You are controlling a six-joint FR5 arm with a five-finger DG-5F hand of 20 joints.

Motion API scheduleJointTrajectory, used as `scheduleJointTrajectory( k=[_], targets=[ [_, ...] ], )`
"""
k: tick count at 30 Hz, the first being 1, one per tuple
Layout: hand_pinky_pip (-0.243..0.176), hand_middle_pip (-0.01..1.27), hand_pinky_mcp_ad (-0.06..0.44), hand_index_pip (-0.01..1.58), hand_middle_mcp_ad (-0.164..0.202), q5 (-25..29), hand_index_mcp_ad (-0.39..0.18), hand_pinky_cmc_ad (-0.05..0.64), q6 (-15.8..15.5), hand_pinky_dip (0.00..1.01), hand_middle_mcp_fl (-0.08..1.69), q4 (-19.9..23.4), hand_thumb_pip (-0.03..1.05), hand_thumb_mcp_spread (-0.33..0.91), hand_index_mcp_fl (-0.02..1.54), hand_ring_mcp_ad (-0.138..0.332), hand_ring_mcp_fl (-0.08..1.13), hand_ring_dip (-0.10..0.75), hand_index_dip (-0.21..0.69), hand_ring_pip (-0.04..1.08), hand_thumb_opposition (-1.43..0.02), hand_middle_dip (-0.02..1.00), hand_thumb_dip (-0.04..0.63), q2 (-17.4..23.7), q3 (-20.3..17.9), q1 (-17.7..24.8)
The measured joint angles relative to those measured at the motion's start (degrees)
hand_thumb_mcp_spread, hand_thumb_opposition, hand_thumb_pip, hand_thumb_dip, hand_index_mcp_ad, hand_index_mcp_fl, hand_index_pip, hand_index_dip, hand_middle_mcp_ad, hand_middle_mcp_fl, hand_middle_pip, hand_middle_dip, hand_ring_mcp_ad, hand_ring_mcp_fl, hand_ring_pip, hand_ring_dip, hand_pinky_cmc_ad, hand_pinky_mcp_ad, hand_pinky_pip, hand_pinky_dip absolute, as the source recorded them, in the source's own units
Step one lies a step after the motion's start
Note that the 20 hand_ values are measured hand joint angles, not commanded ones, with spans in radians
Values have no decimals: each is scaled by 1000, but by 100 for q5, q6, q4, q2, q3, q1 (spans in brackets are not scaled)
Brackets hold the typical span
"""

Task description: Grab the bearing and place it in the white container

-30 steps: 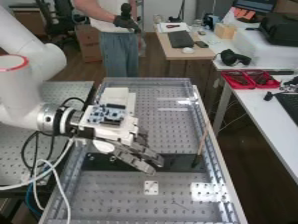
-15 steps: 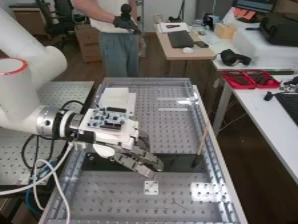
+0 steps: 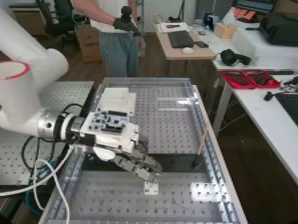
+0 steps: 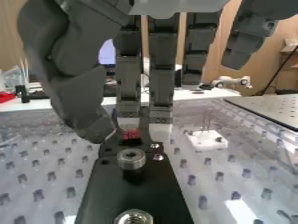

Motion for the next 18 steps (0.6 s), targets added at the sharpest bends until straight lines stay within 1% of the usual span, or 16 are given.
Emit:
scheduleJointTrajectory(
  k=[3, 9, 13, 14, 15, 16, 17, 18],
  targets=[
    [-106, 590, 278, 1051, 84, -7, -51, 347, -71, 168, 637, -34, 644, 449, 438, 98, 229, 468, 19, 96, -845, 581, 316, -20, 7, 0],
    [-106, 571, 278, 1087, 84, -20, -56, 347, -267, 168, 625, 44, 644, 449, 422, 98, 229, 473, 16, 93, -845, 593, 316, 1, -46, 29],
    [-106, 571, 279, 1103, 84, 0, -58, 349, -312, 168, 600, 101, 644, 449, 426, 98, 229, 482, 16, 93, -845, 607, 316, 22, -88, 51],
    [-106, 572, 281, 1101, 80, 20, -61, 347, -334, 168, 600, 115, 644, 449, 410, 98, 229, 483, 16, 89, -845, 607, 316, 29, -104, 61],
    [-106, 579, 267, 1117, 80, 35, -63, 353, -345, 168, 606, 121, 644, 450, 401, 98, 229, 499, 16, 98, -845, 607, 316, 33, -112, 68],
    [-106, 574, 260, 1136, 75, 58, -63, 340, -364, 168, 616, 121, 644, 456, 391, 101, 229, 497, 14, 94, -845, 606, 316, 37, -120, 78],
    [-106, 583, 262, 1133, 77, 85, -66, 340, -387, 168, 583, 112, 644, 461, 393, 101, 232, 506, 14, 103, -848, 623, 316, 40, -120, 89],
    [-106, 586, 264, 1154, 63, 107, -63, 333, -407, 168, 595, 99, 644, 471, 363, 86, 227, 517, 24, 119, -845, 630, 316, 40, -119, 97]
  ],
)
